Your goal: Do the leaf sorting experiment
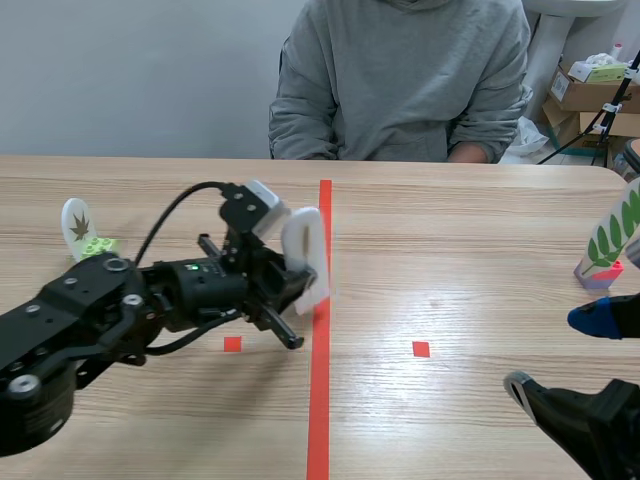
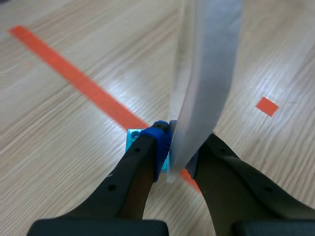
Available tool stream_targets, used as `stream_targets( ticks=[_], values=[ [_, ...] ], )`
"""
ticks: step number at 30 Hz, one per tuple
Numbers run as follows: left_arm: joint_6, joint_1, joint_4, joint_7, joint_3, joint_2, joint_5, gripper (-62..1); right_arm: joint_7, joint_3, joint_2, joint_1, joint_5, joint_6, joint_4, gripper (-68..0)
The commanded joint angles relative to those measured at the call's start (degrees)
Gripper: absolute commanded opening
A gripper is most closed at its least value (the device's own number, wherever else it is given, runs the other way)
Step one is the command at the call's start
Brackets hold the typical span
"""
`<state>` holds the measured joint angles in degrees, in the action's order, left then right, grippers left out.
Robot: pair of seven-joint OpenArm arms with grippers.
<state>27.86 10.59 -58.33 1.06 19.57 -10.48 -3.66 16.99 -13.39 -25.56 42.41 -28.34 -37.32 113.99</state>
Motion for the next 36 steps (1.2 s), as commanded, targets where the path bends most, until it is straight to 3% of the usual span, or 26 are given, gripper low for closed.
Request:
stream_targets(
  ticks=[1,6,11,15,27,34,36],
  values=[
    [-0.02,-2.89,-3.85,-0.52,-3.02,-0.57,-0.44,-56.9,-0.59,-0.15,-0.46,-0.66,-0.33,-0.07,0.79,-16.5],
    [-0.52,-8.7,-7.76,-0.55,-13.38,-0.85,-1.95,-56.9,-0.61,-0.15,-0.46,-0.66,-0.33,-0.07,0.79,-16.5],
    [-8.52,-9.9,-7.15,-0.59,-22.53,-0.87,-3.02,-56.9,-0.44,-0.15,-0.46,-0.66,-0.2,-0.07,0.79,-16.5],
    [-12.2,-8.17,-4.02,-0.61,-27.45,-1.99,-2.95,-56.9,-0.42,-0.15,-0.46,-0.66,-0.2,-0.07,0.79,-16.5],
    [-16.44,1.36,13.94,-4.07,-31.04,-6.75,-2.75,-56.9,-0.42,-0.15,-0.46,-0.66,-0.22,-0.07,0.79,-16.5],
    [-16.39,2.29,15.96,-4.7,-31.01,-6.56,-2.75,-56.1,-0.42,-0.15,-0.46,-0.66,-0.22,-0.07,0.79,-16.5],
    [-16.39,2.29,15.96,-4.7,-31.01,-6.56,-2.75,-52.4,-0.42,-0.15,-0.46,-0.66,-0.22,-0.07,0.79,-16.5]
  ],
)
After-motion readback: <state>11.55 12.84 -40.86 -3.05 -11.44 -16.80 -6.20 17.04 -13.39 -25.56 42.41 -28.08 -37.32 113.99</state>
